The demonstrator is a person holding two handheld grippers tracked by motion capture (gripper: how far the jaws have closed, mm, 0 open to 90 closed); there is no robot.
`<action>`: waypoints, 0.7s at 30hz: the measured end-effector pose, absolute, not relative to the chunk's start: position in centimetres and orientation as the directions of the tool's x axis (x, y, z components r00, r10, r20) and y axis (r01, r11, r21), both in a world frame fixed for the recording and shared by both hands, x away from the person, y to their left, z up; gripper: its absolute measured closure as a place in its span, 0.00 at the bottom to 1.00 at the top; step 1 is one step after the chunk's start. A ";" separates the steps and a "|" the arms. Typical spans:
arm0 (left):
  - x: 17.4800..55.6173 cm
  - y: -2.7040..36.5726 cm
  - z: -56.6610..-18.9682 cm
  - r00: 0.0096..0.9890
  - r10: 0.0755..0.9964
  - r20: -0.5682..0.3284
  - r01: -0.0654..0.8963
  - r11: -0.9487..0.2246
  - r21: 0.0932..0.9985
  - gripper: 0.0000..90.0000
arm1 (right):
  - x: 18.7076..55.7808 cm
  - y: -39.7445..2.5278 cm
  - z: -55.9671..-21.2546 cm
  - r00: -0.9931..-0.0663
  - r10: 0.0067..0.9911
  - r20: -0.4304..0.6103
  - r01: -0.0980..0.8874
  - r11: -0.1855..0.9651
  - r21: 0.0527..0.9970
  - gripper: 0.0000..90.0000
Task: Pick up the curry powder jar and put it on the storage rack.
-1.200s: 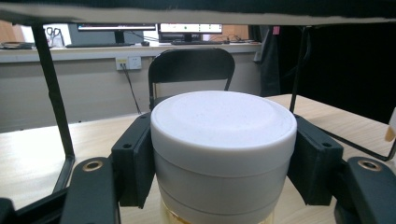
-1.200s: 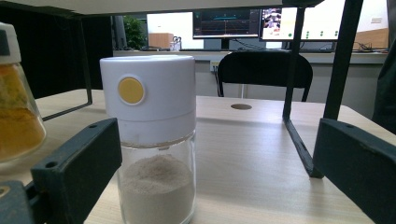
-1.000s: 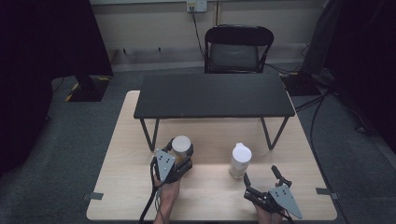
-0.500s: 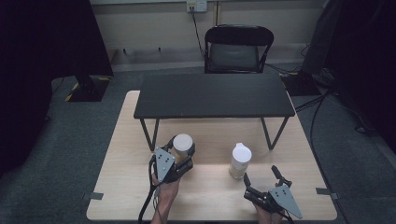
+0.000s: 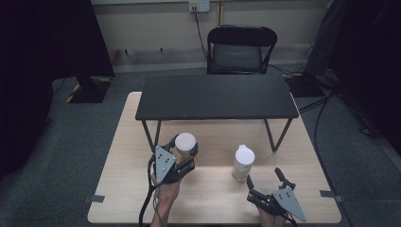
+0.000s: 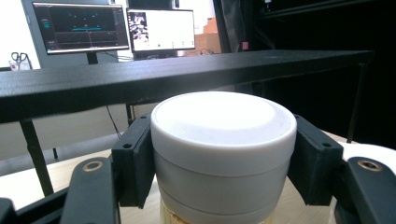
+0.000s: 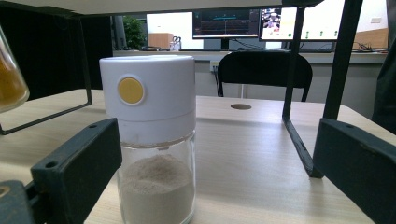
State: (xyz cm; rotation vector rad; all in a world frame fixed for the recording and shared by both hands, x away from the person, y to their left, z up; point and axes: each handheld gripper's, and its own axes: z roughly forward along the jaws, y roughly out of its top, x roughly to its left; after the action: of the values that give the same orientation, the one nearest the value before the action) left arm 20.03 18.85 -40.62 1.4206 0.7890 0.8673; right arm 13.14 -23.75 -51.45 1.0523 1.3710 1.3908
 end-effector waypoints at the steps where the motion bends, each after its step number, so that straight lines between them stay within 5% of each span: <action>1: 20.0 18.9 -40.5 0.487 0.872 0.048 -0.036 -0.035 0.999 0.38 | 13.1 -23.7 -51.4 -0.242 0.970 -0.016 -0.030 0.009 1.000 0.00; 21: 20.7 20.5 -36.4 0.543 0.836 0.081 -0.075 -0.048 0.996 0.38 | 13.1 -23.7 -51.5 -0.241 0.970 -0.016 -0.030 0.009 1.000 0.00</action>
State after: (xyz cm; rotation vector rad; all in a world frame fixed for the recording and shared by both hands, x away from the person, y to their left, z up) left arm 20.70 20.49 -36.41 1.4339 0.7027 0.8465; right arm 13.13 -23.73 -51.45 1.0528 1.3699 1.3898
